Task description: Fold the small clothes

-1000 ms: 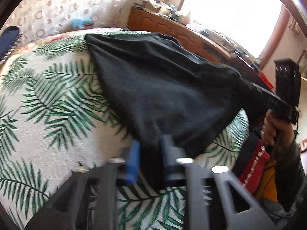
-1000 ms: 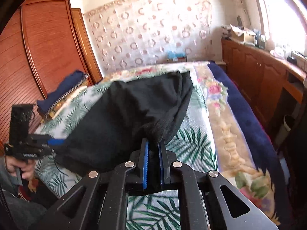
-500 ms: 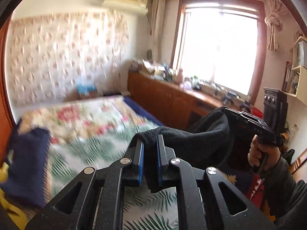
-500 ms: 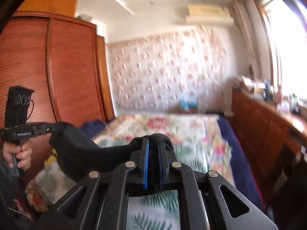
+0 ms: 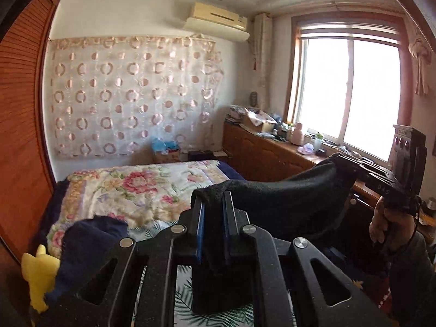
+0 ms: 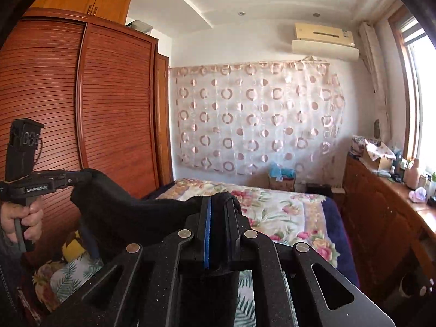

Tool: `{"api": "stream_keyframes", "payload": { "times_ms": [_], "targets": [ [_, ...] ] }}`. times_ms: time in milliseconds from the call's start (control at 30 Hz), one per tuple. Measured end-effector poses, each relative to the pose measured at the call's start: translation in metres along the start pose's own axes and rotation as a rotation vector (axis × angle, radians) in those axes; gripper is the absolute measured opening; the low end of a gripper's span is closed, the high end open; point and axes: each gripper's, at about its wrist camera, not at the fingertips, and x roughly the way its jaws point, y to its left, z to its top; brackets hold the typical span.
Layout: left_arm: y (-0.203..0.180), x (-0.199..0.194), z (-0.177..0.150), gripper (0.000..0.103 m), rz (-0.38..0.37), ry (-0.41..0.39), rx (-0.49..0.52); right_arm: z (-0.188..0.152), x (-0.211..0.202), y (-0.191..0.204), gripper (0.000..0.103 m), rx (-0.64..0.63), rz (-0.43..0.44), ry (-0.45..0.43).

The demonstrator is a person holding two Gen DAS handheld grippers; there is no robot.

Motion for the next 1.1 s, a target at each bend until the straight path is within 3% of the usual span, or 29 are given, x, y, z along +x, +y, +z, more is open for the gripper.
{"api": "stream_keyframes", "payload": {
  "times_ms": [133, 200, 300, 433, 533, 633, 833, 1100],
  "targets": [
    [0.000, -0.007, -0.012, 0.012, 0.024, -0.002, 0.026, 0.002, 0.016, 0.006, 0.008, -0.003, -0.005, -0.027],
    [0.002, -0.007, -0.039, 0.012, 0.024, 0.040, 0.042, -0.016, 0.018, 0.011, 0.008, -0.006, 0.009, -0.003],
    [0.000, 0.003, -0.096, 0.012, 0.030, 0.145, 0.055, -0.072, 0.017, 0.016, 0.008, 0.002, 0.048, 0.105],
    [-0.004, 0.027, -0.205, 0.012, 0.016, 0.358, 0.020, -0.176, 0.019, 0.028, 0.008, 0.066, 0.096, 0.277],
    [-0.003, 0.036, -0.245, 0.012, 0.006, 0.437, -0.044, -0.229, 0.025, 0.035, 0.008, 0.132, 0.124, 0.388],
    [-0.004, 0.029, -0.262, 0.012, -0.010, 0.448, -0.082, -0.253, 0.025, 0.036, 0.008, 0.143, 0.113, 0.437],
    [-0.011, 0.026, -0.277, 0.013, 0.012, 0.464, -0.070, -0.270, 0.026, 0.040, 0.008, 0.130, 0.107, 0.496],
    [-0.013, 0.026, -0.292, 0.013, 0.038, 0.473, -0.055, -0.291, 0.035, 0.043, 0.009, 0.131, 0.078, 0.522]
  ]
}}
